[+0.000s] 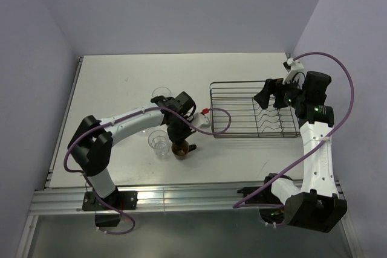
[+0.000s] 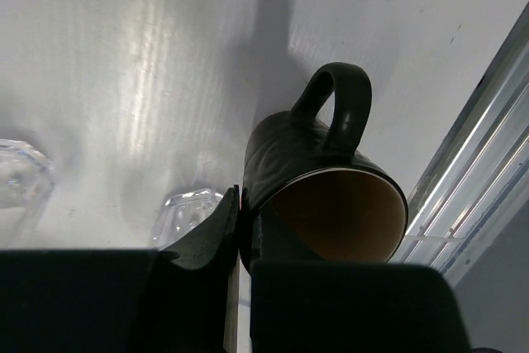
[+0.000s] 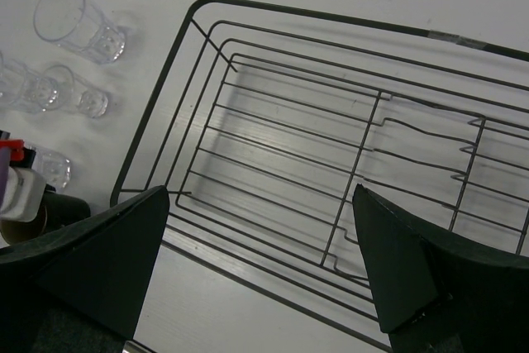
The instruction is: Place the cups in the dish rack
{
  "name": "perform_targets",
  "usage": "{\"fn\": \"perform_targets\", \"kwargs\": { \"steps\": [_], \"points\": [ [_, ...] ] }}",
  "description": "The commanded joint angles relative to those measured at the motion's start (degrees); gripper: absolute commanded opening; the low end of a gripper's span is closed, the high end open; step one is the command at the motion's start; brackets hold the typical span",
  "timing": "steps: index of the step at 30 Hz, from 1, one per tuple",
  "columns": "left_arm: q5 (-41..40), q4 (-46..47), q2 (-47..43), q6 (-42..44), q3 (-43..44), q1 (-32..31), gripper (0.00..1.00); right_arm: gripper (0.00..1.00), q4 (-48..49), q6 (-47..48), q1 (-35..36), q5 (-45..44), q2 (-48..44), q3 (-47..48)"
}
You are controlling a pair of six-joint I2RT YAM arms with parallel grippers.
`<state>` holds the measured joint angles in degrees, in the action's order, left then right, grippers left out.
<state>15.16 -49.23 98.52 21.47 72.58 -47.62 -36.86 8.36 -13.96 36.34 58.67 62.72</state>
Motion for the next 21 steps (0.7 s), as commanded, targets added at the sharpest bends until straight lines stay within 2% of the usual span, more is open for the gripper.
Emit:
{"fn": "perform_targets", "kwargs": {
  "steps": [1, 6, 11, 13, 17, 18, 20, 21],
  "points": [
    [-1.1, -1.4, -3.0, -1.7, 7.0, -0.6, 0.00, 1.00, 0.7, -1.2, -0.6, 1.0, -0.1, 2.7],
    [-5.2, -3.5, -7.4, -2.0, 15.2, -0.6, 0.00, 1.00, 2.5, -4.5, -0.5, 0.8, -0.1, 4.7],
    [-13.5, 2.5, -14.5, -0.6, 16.1, -0.6, 0.00, 1.00, 3.3, -8.2, -0.5, 2.2, 1.6, 9.2],
    [-14.8, 5.4, -18.5, 0.1, 14.3, -0.7, 0.00, 1.00, 3.3, -9.9, -0.5, 3.3, 2.7, 10.8],
    [-25.8, 15.3, -25.6, 1.6, 8.7, -0.8, 0.00, 1.00, 3.7, -13.3, -0.5, 8.1, 4.5, 15.1],
    [-28.1, 21.6, -29.0, 2.1, 7.2, -0.8, 0.00, 1.00, 4.1, -14.1, -0.5, 9.3, 4.9, 15.7],
    [-33.2, 28.5, -32.4, 4.4, 1.6, -0.9, 0.00, 1.00, 5.7, -17.2, -0.5, 11.6, 6.0, 16.8],
    [-34.0, 31.9, -35.6, 8.1, -0.3, -1.0, 0.00, 1.00, 6.4, -18.6, -0.5, 14.2, 6.5, 17.1]
  ]
}}
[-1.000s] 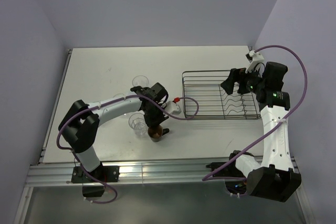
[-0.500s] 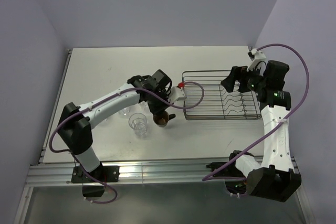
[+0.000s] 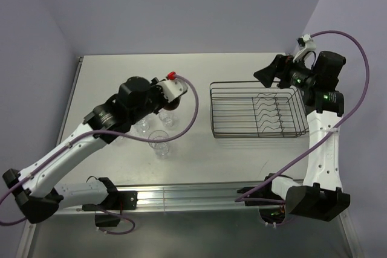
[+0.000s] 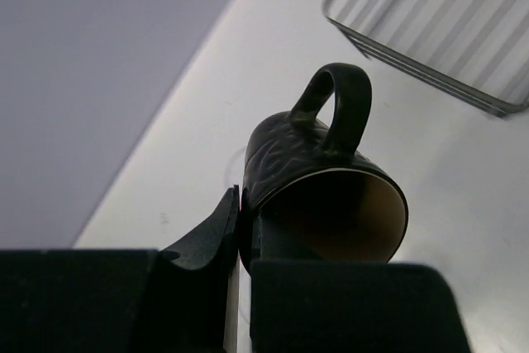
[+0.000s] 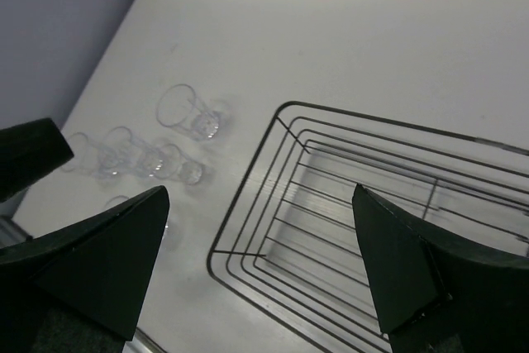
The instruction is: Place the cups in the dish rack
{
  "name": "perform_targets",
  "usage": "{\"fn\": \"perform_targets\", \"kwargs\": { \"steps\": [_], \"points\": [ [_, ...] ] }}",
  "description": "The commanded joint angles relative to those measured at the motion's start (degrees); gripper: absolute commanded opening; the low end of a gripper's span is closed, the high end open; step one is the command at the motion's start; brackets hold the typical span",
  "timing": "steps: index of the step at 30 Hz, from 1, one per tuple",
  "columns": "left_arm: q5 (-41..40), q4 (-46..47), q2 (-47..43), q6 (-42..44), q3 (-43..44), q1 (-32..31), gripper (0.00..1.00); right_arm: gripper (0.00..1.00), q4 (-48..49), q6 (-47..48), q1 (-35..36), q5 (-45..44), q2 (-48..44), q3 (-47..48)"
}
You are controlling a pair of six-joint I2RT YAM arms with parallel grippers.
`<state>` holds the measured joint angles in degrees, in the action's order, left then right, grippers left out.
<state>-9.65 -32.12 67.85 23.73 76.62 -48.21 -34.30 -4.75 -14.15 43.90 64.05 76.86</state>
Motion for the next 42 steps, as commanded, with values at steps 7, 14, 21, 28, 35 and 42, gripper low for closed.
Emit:
{"fn": "perform_targets", "kwargs": {
  "steps": [7, 14, 21, 28, 35, 42],
  "points": [
    [-13.8, 44.6, -14.8, 36.5, -22.6, -3.7, 0.00, 1.00, 8.7, -14.8, 3.1, 13.4, 4.2, 2.5],
    [-5.2, 56.9, -22.1, 60.3, -39.2, -5.0, 0.00, 1.00, -1.0, -8.2, 16.9, 8.0, 6.8, 4.0],
    [4.3, 68.0, -26.7, 75.8, -49.5, -5.3, 0.00, 0.90, -0.1, -6.9, 27.4, 7.9, 8.0, -0.7],
    [9.5, 71.5, -27.3, 82.0, -53.3, -5.5, 0.00, 0.83, 5.7, -11.1, 35.8, 8.8, 9.5, -3.2],
    [11.7, 75.1, -25.1, 83.4, -52.7, -5.8, 0.00, 0.78, 18.2, -21.0, 40.9, 13.8, 9.9, -8.3],
    [13.0, 73.1, -25.9, 83.9, -52.6, -6.8, 0.00, 0.78, 20.0, -21.1, 45.9, 13.3, 11.5, -7.4]
  ]
}}
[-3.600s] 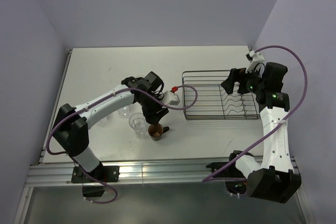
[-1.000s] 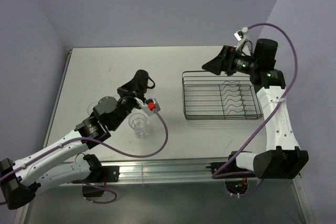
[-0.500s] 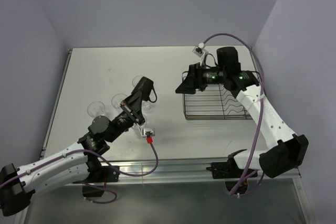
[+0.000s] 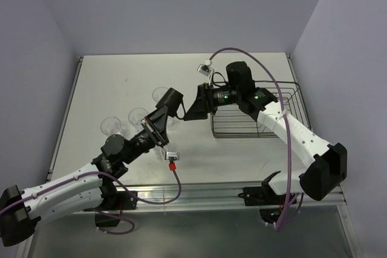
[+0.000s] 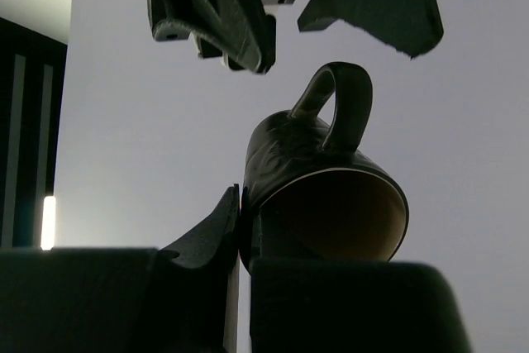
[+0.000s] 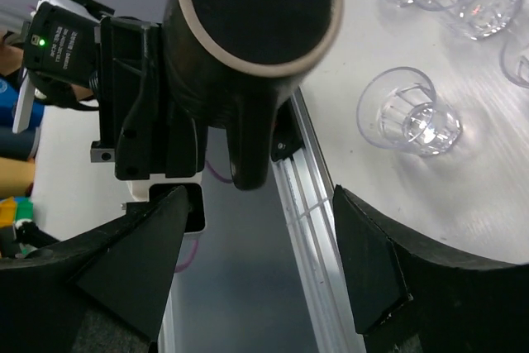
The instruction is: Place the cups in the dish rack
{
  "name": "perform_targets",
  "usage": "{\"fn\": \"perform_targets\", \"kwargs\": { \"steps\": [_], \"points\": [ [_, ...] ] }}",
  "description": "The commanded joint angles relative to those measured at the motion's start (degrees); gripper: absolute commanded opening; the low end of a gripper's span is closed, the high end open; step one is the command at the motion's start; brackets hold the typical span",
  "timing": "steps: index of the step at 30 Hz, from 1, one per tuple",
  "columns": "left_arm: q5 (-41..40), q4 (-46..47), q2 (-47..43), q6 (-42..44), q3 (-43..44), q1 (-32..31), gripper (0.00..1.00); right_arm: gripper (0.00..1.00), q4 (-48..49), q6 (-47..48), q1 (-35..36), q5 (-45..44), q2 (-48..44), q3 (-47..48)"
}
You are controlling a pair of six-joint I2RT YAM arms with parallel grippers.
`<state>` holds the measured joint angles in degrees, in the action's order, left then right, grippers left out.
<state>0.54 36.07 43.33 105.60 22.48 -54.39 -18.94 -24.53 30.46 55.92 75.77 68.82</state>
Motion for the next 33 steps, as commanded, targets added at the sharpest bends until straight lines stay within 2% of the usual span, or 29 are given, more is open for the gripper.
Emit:
{"fn": "perform_targets", "kwargs": {
  "steps": [1, 7, 10, 15, 18, 19, 24, 28, 32, 33],
  "points": [
    [2.9, 4.3, -1.6, 2.2, 1.5, -0.7, 0.00, 0.78, 4.3, -1.0, 1.7, 0.7, 0.1, 1.3],
    [3.1, 3.7, -1.5, 2.2, 1.2, -1.5, 0.00, 0.73, 5.2, -1.4, 4.4, 0.2, 1.0, 1.1],
    [3.2, 3.8, -1.3, 2.1, 1.6, -2.0, 0.00, 0.64, 6.4, -2.4, 4.8, 0.6, 1.8, 1.4],
    [3.7, 3.8, -1.3, 2.1, 1.9, -2.6, 0.00, 0.56, 7.5, -4.1, 4.8, 2.5, 3.2, 2.7],
    [4.4, 3.8, -1.6, 2.4, 1.6, -2.8, 0.00, 0.49, 9.4, -5.6, 5.0, 3.9, 3.4, 2.2],
    [4.6, 3.7, -1.8, 2.4, 1.6, -3.0, 0.00, 0.42, 10.2, -6.3, 4.9, 4.5, 3.4, 1.9],
    [5.9, 2.6, -2.5, 1.9, 1.5, -3.3, 0.00, 0.24, 10.7, -6.8, 4.9, 5.6, 3.4, 1.2],
    [6.3, 1.8, -2.9, 1.5, 1.5, -3.3, 0.00, 0.00, 10.1, -6.1, 4.8, 5.5, 2.9, 1.4],
    [5.5, 0.8, -2.8, 1.8, 1.6, -3.2, 0.02, 0.00, 8.2, -3.9, 4.5, 4.5, 2.1, 2.0],
    [5.3, -0.3, -2.9, 1.9, 1.8, -3.3, 0.10, 0.00, 7.9, -3.7, 4.3, 4.1, 1.8, 2.0]
  ]
}}
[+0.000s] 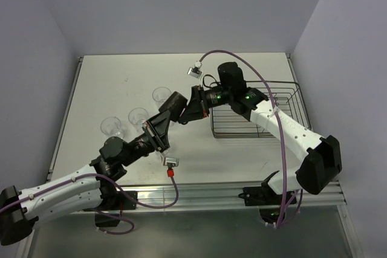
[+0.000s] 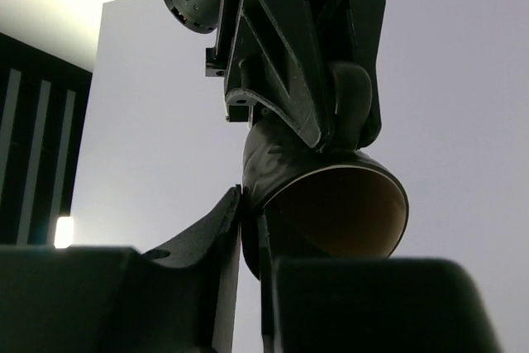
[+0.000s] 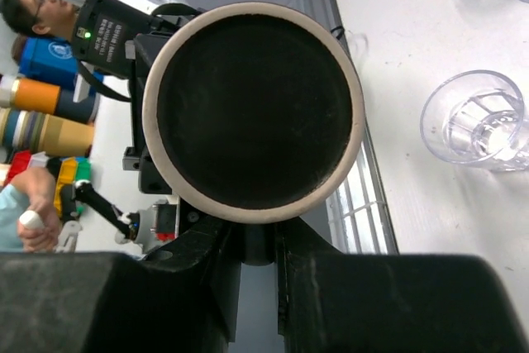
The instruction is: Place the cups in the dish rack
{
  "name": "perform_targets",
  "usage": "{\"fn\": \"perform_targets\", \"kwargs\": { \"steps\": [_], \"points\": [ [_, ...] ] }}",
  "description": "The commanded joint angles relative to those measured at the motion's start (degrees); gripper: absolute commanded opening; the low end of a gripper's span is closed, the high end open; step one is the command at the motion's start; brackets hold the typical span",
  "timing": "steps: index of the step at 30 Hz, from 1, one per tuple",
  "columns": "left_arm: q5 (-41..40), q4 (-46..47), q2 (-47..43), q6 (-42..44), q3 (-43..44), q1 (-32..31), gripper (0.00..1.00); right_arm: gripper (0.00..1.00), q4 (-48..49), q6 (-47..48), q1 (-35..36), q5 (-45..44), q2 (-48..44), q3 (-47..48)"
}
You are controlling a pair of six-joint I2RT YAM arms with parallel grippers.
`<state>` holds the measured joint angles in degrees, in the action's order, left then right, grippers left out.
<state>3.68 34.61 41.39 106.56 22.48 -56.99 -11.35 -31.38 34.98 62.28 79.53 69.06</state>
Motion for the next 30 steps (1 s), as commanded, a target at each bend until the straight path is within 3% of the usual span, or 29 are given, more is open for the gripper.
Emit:
{"fn": "perform_targets", "kwargs": {
  "steps": [1, 2, 3, 6, 8, 10, 17, 20, 24, 30],
  "points": [
    [1.8, 0.1, -1.2, 1.4, 2.0, -0.7, 0.20, 0.00, 0.1, 3.4, -0.6, -2.4, -2.2, 1.7],
    [0.8, -0.5, -1.1, 1.4, 2.3, -0.7, 0.28, 0.00, -0.2, 4.1, -1.0, -2.7, -2.4, 1.6],
    [0.5, -0.6, -1.0, 0.6, 3.0, -0.7, 0.44, 0.00, -0.9, 4.6, -1.8, -3.5, -3.2, 1.6],
    [-0.5, 0.0, -0.5, -0.2, 4.1, -0.7, 0.68, 0.00, -2.4, 6.1, -3.0, -4.4, -4.3, 1.8],
    [-1.0, 0.5, -0.1, -0.7, 4.4, -0.7, 0.72, 0.00, -3.0, 6.9, -4.6, -5.2, -5.4, 1.9],
    [-1.1, 1.1, 0.0, -0.8, 4.2, -0.7, 0.84, 0.00, -3.6, 7.1, -6.0, -6.2, -6.5, 1.9],
    [-3.3, 0.7, -1.7, -3.1, 3.1, -0.7, 0.90, 0.00, -13.6, 17.3, -16.0, -16.1, -10.0, 3.2],
    [-9.8, -3.7, -2.7, -4.8, 4.7, -0.7, 0.90, 0.00, -19.6, 23.6, -19.0, -20.3, -11.8, 4.4],
    [-16.9, -18.2, -2.6, -13.5, 11.2, -0.7, 0.99, 0.00, -28.6, 32.0, -24.2, -24.1, -12.1, 7.1],
    [-25.1, -28.4, 0.9, -33.8, 18.9, 1.4, 0.99, 0.00, -34.5, 42.4, -35.4, -28.8, -12.0, 9.2]
  ]
}}
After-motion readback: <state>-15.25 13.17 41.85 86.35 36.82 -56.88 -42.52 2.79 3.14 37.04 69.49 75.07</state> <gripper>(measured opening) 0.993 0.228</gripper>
